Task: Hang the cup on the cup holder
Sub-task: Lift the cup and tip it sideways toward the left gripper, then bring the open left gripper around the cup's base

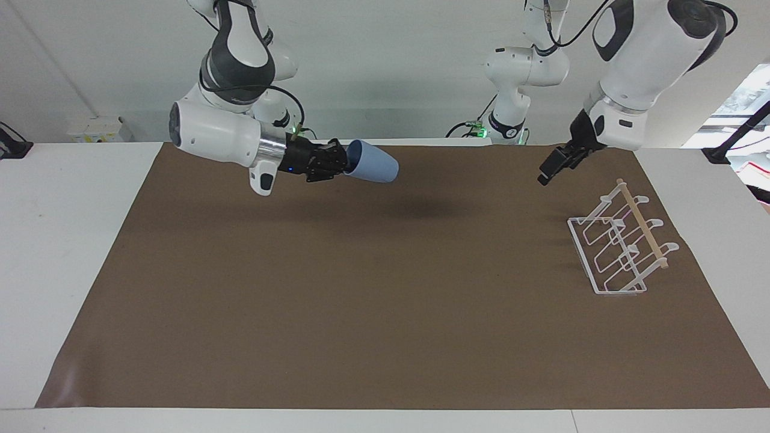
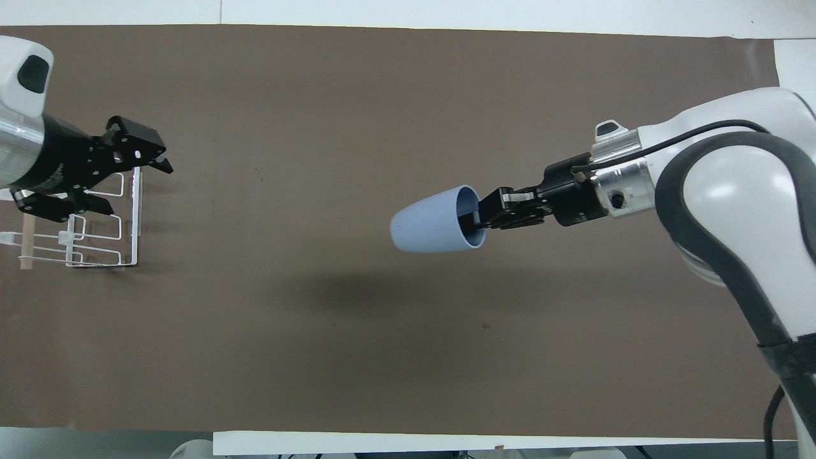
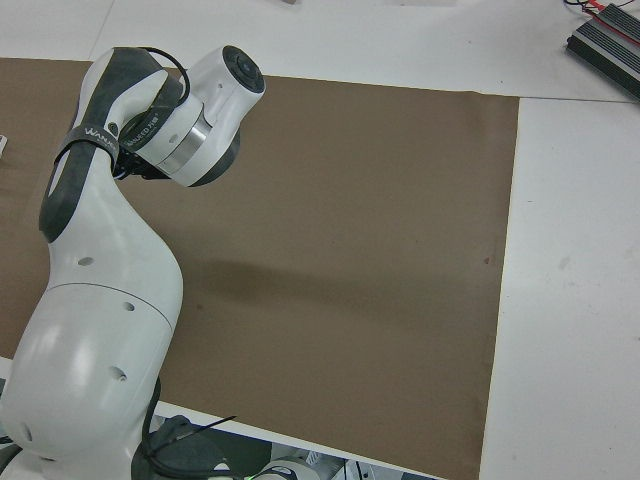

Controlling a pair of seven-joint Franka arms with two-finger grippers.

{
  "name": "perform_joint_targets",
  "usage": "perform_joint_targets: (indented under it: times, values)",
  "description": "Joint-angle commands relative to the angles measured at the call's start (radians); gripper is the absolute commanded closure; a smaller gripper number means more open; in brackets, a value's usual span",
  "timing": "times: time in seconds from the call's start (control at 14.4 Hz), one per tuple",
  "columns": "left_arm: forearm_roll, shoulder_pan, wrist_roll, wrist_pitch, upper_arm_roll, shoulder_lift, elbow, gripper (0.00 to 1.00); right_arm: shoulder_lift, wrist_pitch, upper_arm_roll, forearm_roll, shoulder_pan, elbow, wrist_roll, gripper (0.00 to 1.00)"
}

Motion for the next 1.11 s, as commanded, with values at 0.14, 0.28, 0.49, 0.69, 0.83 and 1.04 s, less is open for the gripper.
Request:
perform_joint_targets:
  times: [0.14, 0.28, 0.49, 0.69, 0.83, 1.04]
  values:
    - [-0.047, -0.157, -0.609, -0.056, 0.012, 0.001, 0.048, 0.00, -0.059, 0.212, -0.002, 0.298, 0.130, -0.128, 0.023, 1.00]
    - [-0.148, -0.155, -0.837, -0.102, 0.014, 0.003, 0.055, 0.00, -0.057, 0.290, -0.002, 0.346, 0.188, -0.128, 0.028, 1.00]
    - [-0.161, -0.160, -1.021, -0.059, 0.008, 0.004, 0.058, 0.00, -0.057, 0.303, -0.002, 0.351, 0.194, -0.128, 0.034, 1.00]
    - [-0.162, -0.172, -1.066, 0.050, 0.006, 0.004, 0.041, 0.00, -0.057, 0.305, -0.002, 0.351, 0.194, -0.128, 0.039, 1.00]
    - [-0.162, -0.194, -1.024, 0.087, 0.003, 0.010, 0.033, 0.00, -0.057, 0.308, -0.002, 0.351, 0.196, -0.128, 0.043, 1.00]
    - [-0.225, -0.217, -1.013, 0.098, 0.003, 0.013, 0.029, 0.00, -0.057, 0.309, -0.002, 0.351, 0.196, -0.128, 0.043, 1.00]
